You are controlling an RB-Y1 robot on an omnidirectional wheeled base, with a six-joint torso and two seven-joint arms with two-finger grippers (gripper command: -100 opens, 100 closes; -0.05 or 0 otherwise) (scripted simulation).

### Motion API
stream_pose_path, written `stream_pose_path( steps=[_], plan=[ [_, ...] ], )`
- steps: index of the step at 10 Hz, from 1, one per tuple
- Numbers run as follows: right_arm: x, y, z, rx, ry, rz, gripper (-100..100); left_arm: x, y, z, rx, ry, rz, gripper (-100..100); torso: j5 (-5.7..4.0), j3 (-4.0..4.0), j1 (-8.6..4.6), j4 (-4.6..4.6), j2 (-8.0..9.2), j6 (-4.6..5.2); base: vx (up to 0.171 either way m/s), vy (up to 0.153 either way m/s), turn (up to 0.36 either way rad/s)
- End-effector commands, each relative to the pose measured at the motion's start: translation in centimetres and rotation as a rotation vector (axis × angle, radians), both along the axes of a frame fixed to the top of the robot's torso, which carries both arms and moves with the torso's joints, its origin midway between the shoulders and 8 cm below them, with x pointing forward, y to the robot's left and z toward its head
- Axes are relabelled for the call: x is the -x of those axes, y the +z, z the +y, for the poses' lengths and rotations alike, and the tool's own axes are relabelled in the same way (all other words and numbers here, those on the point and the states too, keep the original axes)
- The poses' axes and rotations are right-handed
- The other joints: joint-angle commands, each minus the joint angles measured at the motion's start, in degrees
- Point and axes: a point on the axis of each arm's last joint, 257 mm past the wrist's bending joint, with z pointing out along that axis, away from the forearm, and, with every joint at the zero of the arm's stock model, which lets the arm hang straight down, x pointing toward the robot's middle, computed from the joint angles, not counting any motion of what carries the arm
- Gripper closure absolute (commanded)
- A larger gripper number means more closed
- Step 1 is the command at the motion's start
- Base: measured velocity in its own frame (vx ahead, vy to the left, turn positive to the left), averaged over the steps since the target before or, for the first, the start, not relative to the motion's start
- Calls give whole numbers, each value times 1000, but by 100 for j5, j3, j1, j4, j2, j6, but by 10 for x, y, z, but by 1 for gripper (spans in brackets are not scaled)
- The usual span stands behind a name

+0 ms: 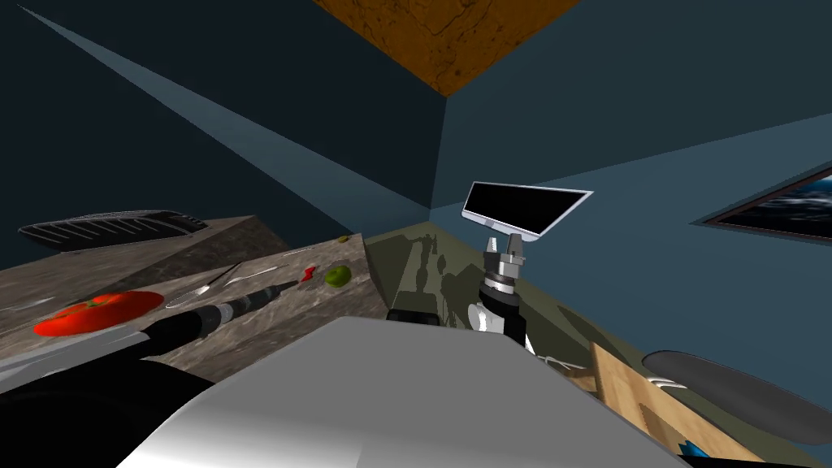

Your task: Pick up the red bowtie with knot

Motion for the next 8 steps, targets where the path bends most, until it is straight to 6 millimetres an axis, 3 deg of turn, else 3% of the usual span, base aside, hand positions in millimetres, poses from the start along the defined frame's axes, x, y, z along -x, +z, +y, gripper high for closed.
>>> stream_pose_path(
  steps=[1, 8],
  plan=[
    [0, 0, 0, 0, 0, 0, 0, 12, 1, 11, -28, -6, 45, -100, 0, 0, 0, 0, 0, 0, 77, -5, -112],
    [0, 0, 0, 0, 0, 0, 0, 55, 4, 39, -100, -20, 191, -100, 0, 2, -3, 0, 5, 1, 68, -5, -85]
  ],
)
